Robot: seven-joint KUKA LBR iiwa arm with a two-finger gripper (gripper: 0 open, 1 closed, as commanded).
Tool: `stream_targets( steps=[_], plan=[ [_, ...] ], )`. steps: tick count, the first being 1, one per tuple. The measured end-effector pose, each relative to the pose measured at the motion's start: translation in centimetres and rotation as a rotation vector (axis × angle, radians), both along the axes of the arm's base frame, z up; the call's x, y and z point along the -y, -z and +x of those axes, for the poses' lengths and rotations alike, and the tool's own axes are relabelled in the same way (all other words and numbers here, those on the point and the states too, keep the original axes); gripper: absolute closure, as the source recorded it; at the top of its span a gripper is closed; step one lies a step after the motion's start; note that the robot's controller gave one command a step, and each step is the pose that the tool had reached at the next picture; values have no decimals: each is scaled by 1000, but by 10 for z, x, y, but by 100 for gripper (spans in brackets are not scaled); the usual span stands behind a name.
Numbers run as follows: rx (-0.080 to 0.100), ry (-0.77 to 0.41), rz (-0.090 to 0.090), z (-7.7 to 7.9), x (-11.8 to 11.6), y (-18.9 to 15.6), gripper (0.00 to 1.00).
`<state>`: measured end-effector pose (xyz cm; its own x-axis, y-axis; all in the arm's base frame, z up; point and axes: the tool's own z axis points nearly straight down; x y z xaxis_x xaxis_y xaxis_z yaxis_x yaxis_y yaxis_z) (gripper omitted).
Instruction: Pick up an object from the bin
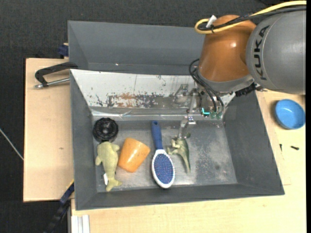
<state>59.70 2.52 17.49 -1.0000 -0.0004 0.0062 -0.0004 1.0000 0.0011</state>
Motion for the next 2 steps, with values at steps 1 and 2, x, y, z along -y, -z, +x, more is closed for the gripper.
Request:
stream_targets(
  steps=[1, 2],
  plan=[
    [23, -82, 0, -29, -35, 76, 0],
    [12, -83, 1, -33, -35, 82, 100]
  ],
)
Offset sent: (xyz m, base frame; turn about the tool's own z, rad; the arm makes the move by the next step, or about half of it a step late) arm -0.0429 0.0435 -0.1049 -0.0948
